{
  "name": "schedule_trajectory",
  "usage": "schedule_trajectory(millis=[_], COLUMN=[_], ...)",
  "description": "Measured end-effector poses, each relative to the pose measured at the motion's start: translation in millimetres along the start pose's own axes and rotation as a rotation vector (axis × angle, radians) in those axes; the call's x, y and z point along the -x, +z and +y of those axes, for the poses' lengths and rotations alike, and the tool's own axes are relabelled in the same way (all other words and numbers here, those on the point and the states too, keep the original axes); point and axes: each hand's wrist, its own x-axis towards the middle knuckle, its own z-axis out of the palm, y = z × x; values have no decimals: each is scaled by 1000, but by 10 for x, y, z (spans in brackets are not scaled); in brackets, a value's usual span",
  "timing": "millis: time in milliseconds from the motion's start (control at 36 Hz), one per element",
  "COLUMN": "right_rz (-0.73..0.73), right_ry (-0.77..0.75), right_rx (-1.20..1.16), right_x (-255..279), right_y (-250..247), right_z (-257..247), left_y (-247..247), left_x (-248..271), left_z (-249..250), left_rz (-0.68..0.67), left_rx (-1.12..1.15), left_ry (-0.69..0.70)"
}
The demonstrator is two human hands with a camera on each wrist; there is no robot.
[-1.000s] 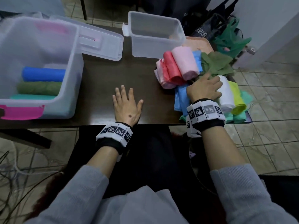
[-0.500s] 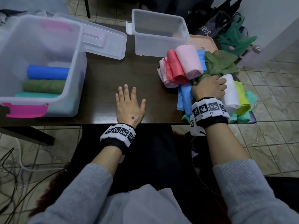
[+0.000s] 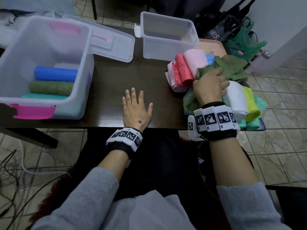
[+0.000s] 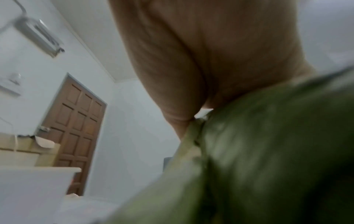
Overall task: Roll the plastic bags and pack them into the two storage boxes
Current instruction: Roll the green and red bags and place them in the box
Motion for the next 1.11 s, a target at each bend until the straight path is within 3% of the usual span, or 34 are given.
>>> schedule_trajectory(millis=[139,278,361,500,583,694,806,1000,1111], right_rz=[-218,-433,-497,-572,-607,-676,-742,-597,-539], right_ry=[-103,-167,-148,-55,-114,-154,-125,-290,-616], right_rx=[-106,-110,-89,15,54,-15,-118,-76,-17], right_x=[206,252,300,305,296,202,136,158,190], right_y=[-43,305,486,704,747,776,669,567,488], right_z=[-295,-536,-655,-769,-802,-811,-727,-605,-572], left_y=[-16,-147,-263,-546,-624,-659,-655,-749,-855], left_x=[-11,-78,-129,-73,-67,-113,-230,-539,-727], left_z=[-12,-101,-218,-321,-341,-313,-347,-448,-441], left_rz=[-36,-102,-70,20,-117,-308,-419,-188,-64], left_rx=[36,195,392,531,629,534,749,781,794], left_ry=[-4,20,9,-85,-157,-140,-217,-322,-329])
